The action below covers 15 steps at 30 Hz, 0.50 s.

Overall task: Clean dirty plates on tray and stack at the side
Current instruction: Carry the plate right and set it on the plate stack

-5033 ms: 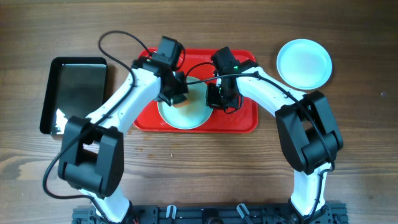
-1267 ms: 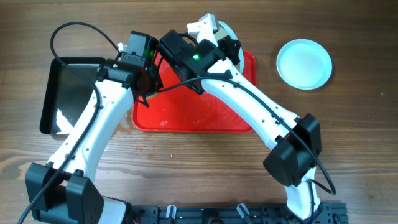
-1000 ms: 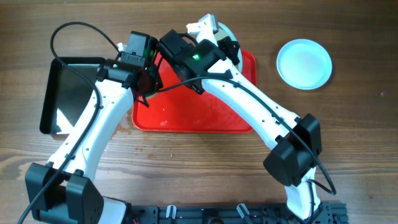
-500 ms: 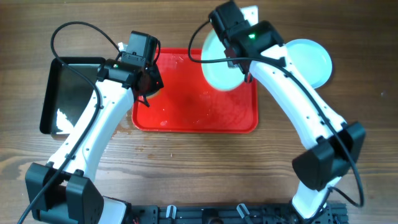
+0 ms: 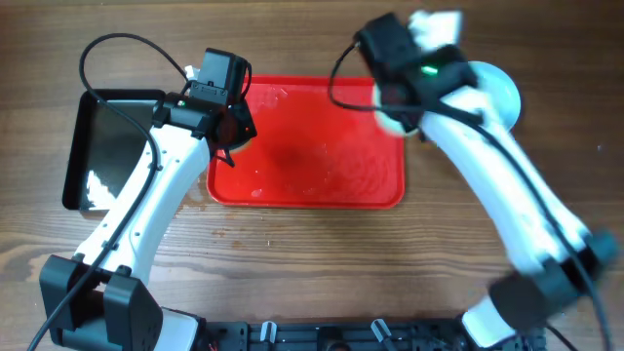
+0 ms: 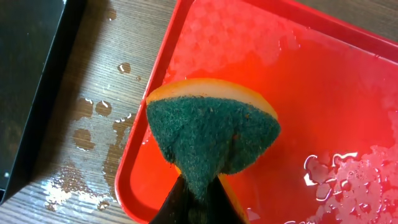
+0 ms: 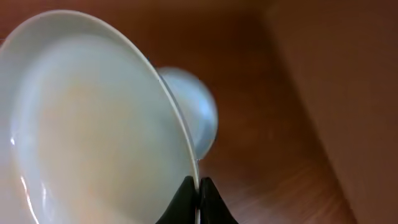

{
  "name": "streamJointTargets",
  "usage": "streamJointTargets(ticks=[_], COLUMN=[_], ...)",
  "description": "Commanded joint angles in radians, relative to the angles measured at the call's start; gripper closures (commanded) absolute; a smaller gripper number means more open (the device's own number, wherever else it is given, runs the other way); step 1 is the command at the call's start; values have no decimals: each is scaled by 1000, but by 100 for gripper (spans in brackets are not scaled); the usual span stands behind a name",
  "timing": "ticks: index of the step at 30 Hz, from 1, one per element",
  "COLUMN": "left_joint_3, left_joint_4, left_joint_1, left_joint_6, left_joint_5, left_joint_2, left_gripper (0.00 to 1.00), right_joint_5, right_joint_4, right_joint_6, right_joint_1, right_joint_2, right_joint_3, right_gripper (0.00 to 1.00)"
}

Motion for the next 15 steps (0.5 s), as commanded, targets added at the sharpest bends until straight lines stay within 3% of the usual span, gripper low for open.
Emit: streamJointTargets(ticks=[1, 5, 7, 11, 15], left_joint_3=[-6, -6, -6, -6, -6], left_joint_4=[3, 3, 3, 2, 2], left_joint_1=[-1, -1, -1, -1, -1], left_joint_6=[-14, -14, -14, -14, -14], left_joint_5=[9, 9, 9, 9, 9], left_joint_2=[2, 2, 2, 2, 2], left_gripper=[96, 96, 96, 96, 96], right_joint_5=[-17, -886, -1178, -1216, -1206], right_joint_4=[74, 151, 159, 180, 212], right_joint_6=[-45, -272, -280, -275, -278], right_joint_1=[-98, -433, -627, -835, -909], right_joint_2=[-154, -93, -12, 163, 316], right_joint_3=[48, 7, 0, 0, 0], right_gripper=[96, 96, 96, 96, 96])
